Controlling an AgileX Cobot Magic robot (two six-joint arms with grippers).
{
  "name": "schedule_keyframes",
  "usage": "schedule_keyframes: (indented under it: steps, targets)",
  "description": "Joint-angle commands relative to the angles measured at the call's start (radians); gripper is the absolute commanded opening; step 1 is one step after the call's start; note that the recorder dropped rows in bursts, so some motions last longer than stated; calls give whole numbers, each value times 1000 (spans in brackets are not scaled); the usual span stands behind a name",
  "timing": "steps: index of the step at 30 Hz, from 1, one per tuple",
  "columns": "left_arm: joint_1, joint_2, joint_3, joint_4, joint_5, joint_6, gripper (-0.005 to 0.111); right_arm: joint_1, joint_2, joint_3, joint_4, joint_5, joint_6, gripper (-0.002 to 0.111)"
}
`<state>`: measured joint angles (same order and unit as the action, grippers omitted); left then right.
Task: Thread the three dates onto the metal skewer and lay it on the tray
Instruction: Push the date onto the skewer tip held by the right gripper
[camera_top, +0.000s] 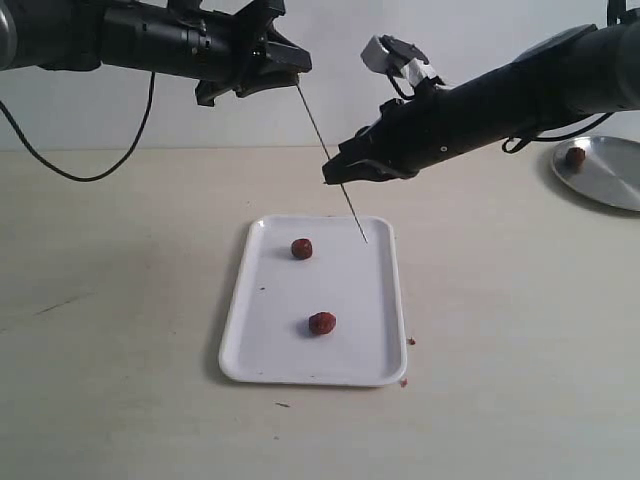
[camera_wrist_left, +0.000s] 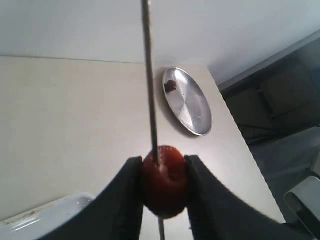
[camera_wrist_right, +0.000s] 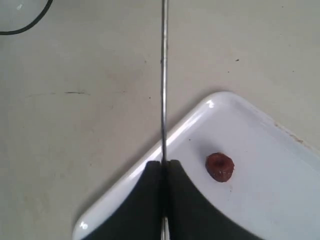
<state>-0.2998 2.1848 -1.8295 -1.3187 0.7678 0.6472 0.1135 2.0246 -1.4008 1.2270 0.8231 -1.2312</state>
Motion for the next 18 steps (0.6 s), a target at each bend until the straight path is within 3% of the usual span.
schedule_keyframes:
  steps: [1, 18]
  targets:
    - [-4, -7, 3, 8, -6, 6, 29, -2, -3, -2, 27, 9, -26, 0]
    - [-4, -7, 3, 52, -24, 2, 29, -2, -3, -2, 77, 15, -78, 0]
